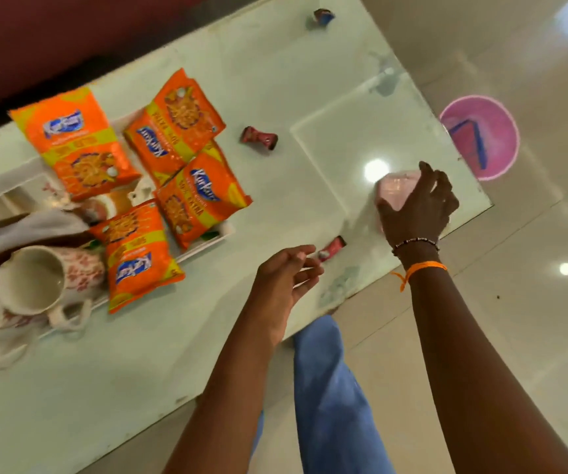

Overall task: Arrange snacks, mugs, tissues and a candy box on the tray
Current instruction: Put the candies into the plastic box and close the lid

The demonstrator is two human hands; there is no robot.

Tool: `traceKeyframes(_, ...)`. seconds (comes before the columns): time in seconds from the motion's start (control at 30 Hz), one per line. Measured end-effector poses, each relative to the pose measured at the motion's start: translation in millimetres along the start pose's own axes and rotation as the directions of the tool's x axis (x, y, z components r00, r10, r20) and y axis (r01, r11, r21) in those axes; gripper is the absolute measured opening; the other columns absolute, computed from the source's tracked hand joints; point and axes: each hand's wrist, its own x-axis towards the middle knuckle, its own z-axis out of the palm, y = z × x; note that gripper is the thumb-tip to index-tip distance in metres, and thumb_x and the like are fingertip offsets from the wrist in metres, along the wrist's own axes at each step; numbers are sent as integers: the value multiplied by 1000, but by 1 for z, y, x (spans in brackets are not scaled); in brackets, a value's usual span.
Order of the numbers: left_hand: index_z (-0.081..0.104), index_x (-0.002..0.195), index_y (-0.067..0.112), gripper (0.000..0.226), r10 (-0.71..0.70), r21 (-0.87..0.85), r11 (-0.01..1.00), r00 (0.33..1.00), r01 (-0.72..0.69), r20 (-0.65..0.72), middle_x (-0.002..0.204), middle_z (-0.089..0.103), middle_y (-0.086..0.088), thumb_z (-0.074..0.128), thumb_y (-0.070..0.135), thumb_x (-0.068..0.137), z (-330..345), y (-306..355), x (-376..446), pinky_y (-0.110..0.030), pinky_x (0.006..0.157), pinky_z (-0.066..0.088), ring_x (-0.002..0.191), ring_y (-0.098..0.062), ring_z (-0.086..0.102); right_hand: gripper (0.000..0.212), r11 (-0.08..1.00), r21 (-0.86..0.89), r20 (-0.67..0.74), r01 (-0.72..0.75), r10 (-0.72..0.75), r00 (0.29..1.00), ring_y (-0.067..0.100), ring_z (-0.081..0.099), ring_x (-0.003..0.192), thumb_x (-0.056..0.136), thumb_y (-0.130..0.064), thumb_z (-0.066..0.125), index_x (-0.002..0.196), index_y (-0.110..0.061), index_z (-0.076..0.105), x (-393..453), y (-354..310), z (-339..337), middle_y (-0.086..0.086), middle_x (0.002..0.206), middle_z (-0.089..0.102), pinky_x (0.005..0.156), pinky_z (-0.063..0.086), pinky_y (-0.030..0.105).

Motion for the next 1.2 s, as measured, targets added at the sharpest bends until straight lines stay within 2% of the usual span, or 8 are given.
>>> traceKeyframes(0.13,63,93,15,23,-23,49,999,1000,23,-10,83,62,-4,41,9,95,48,10,34,-21,77,51,83,-15,62,80,1000,-14,191,-7,10,982,40,37,123,73,-26,69,140,-26,24,34,13,-5,16,142,32,100,36,49)
traceKeyframes(0.23,59,101,17,14,-41,87,995,996,48,-76,90,61,1,49,14,93,83,14,56,-23,86,46,93,-15,59,72,968,250,228,-7,-52,972,30,49,101,68,-26,73,130,-25,37,48,16,-17,16,123,41,91,43,39)
traceKeyframes(0.4,44,126,22,51,-86,0,996,989,86,-124,114,60,-1,65,31,81,121,24,74,-35,101,42,113,-21,55,38,685,679,388,-264,-31,921,33,55,99,70,-28,72,87,-30,39,39,14,-33,10,110,43,85,51,58)
traceKeyframes(0.53,50,126,16,54,-22,-54,998,983,13,-181,108,64,-3,68,30,77,122,36,80,-27,90,48,102,-16,62,25,552,722,550,-417,-92,830,22,60,94,80,-17,65,94,-17,44,44,20,-38,6,108,50,94,49,55)
traceKeyframes(0.73,53,121,23,70,166,355,933,942,-55,-291,119,59,2,84,31,58,110,46,84,-18,71,51,103,-9,61,23,808,542,195,232,-389,900,-1,56,102,88,-34,51,105,-22,61,54,14,-40,-12,106,63,88,39,8)
traceKeyframes(0.9,55,117,27,68,170,363,929,959,-79,-227,115,58,6,86,28,56,95,51,71,-7,49,47,98,-4,60,24,781,569,302,258,-490,818,-3,52,61,91,-23,46,78,-20,66,54,-2,-32,-17,66,58,60,36,10)
traceKeyframes(1.07,63,99,28,45,180,311,946,947,-93,-265,92,65,10,83,31,59,79,50,59,-5,49,44,72,11,61,21,744,641,371,191,-517,771,-2,58,67,87,-27,51,87,-17,70,40,-13,-28,-6,75,66,63,43,13)
traceKeyframes(1.2,62,106,25,53,177,348,935,942,-70,-285,102,64,7,84,32,58,61,48,51,-4,54,46,85,-2,63,21,769,591,353,242,-517,780,1,52,63,88,-21,50,86,-15,70,28,-16,-19,-16,68,58,59,39,10)
